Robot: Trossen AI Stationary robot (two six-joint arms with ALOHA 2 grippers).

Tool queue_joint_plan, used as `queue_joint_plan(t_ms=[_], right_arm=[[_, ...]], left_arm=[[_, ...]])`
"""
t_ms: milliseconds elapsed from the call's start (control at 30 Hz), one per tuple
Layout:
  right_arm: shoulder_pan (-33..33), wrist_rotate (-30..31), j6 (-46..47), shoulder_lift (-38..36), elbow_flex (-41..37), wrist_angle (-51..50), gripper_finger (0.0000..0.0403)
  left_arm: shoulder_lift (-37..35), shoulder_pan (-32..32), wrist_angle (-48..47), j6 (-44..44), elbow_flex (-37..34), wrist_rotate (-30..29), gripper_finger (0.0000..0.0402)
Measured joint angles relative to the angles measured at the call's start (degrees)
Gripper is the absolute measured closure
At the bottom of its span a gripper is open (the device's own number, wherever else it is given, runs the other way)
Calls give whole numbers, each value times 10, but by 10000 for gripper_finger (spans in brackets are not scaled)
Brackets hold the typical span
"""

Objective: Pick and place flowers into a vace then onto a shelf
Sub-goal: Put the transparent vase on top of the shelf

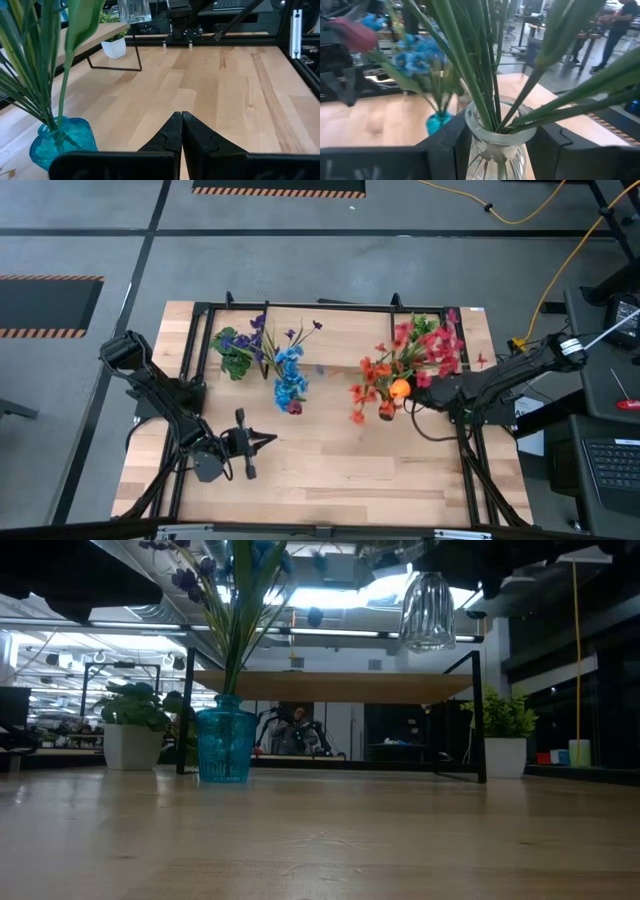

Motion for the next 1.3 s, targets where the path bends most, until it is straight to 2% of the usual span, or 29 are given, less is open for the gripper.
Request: queue_joint_plan(t_ms=[267,500,700,933,1167,1300], right_arm=[[-35,0,-28,-22,0,-19,257],[-95,-10,-32,-22,0,-20,257],[-171,-121,-26,-22,0,-23,257],[-258,-218,-25,-24,0,-26,257],[-305,-233,-26,-24,0,-28,257],[-333,-262,-23,-24,6,-39,257]], left_arm=[[0,10,0,0,0,1,400],[0,21,0,0,0,2,396],[0,29,0,-1,0,2,400],[0,29,0,-2,0,2,396],[0,29,0,-1,0,2,399],[0,29,0,0,0,-8,396]])
